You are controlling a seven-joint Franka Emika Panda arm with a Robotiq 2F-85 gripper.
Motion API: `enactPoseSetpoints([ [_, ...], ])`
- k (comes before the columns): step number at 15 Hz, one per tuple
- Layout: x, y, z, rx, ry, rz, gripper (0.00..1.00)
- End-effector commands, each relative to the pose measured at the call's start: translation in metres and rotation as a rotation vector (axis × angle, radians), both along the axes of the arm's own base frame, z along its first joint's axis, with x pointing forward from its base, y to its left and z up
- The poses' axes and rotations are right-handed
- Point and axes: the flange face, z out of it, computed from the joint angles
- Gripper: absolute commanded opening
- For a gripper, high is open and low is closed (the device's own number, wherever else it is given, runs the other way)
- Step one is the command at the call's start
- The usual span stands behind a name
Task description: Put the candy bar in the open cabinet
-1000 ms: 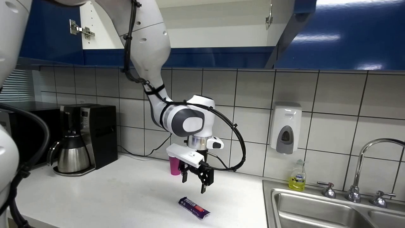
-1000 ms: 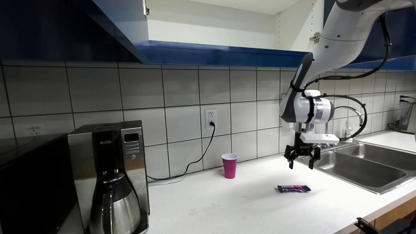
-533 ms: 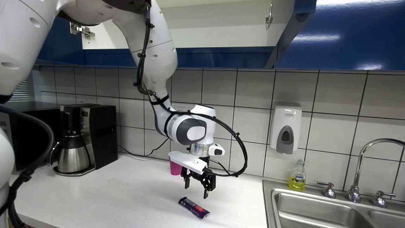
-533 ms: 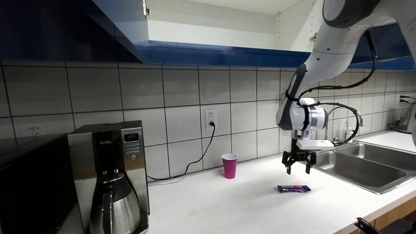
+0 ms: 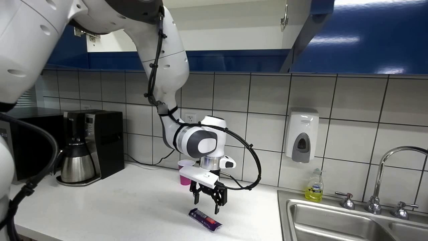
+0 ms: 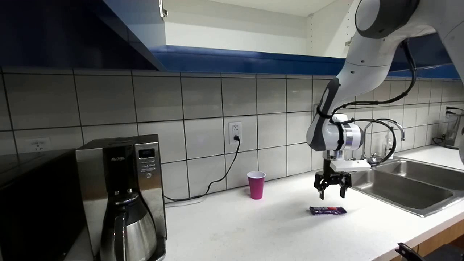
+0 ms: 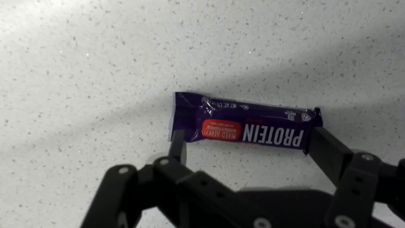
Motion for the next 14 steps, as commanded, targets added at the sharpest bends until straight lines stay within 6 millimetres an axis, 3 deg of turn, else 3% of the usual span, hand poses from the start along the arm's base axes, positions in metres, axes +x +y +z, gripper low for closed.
enactPoseSetpoints([
  [1, 0.000, 0.000, 0.000, -0.001, 0.000, 0.000, 1.00],
  [7, -0.001, 0.001, 0.002, -0.026, -0.017, 0.026, 1.00],
  [14, -0.003, -0.002, 0.012, -0.043, 0.037, 0.357, 1.00],
])
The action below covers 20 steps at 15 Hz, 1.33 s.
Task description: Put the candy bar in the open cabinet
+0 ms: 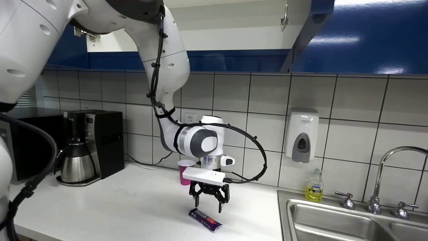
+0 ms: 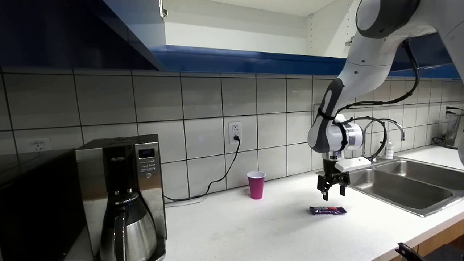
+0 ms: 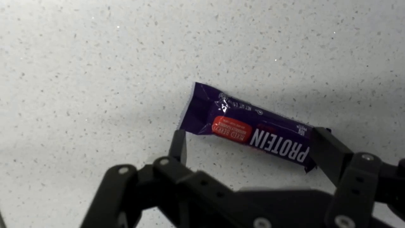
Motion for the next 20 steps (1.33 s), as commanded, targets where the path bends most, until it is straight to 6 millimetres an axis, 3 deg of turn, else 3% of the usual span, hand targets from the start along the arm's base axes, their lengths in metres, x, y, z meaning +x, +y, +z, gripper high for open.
enactPoseSetpoints([
  [1, -0.005, -0.001, 0.010, 0.016, 0.027, 0.187, 1.00],
  [7, -0.007, 0.008, 0.002, 0.055, 0.071, 0.470, 1.00],
  [12, -0.005, 0.012, 0.003, -0.030, 0.129, 0.696, 1.00],
  [20, 0.003, 0.025, -0.003, -0.038, 0.091, 0.863, 1.00],
])
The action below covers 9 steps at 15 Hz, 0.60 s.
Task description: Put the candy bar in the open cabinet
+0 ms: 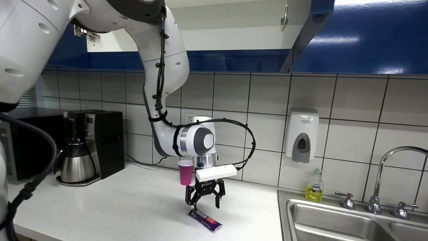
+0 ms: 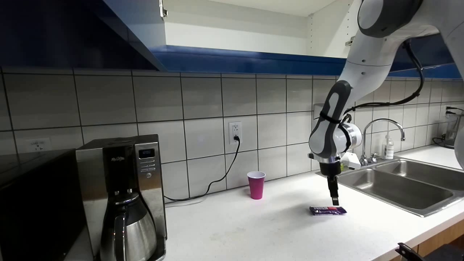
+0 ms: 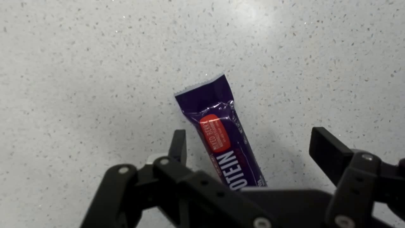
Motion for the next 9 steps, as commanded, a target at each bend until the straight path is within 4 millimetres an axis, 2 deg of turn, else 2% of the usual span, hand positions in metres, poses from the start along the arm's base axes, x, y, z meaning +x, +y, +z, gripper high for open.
enactPoseSetpoints([
  [1, 0.003, 0.004, 0.000, 0.025, -0.022, 0.087, 1.00],
  [9, 0.004, 0.006, -0.011, 0.039, 0.011, 0.201, 1.00],
])
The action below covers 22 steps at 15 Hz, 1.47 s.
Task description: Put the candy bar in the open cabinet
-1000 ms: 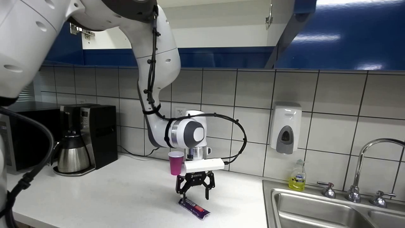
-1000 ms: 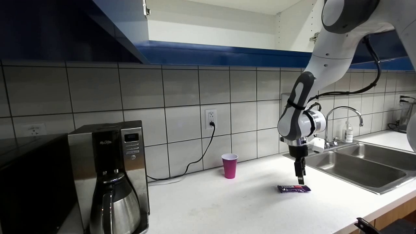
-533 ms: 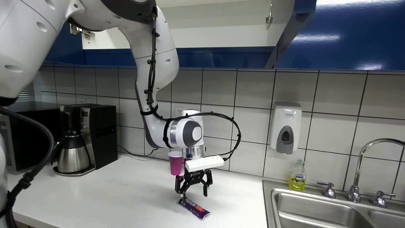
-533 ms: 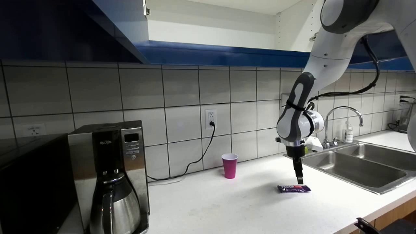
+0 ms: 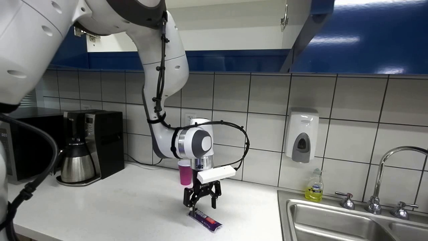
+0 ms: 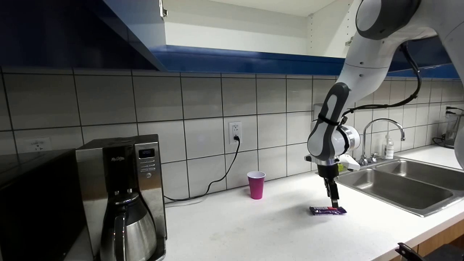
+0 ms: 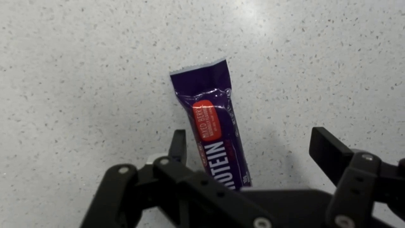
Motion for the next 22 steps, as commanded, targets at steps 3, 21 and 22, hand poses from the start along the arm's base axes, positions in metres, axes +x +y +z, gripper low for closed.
enactPoseSetpoints([
  [3, 0.003, -0.003, -0.011, 0.019, 0.008, 0.071, 1.00],
  [21, 0.028, 0.001, -0.043, 0.022, 0.026, 0.099, 1.00],
  [22, 0.028, 0.001, -0.044, 0.022, 0.027, 0.098, 0.90],
])
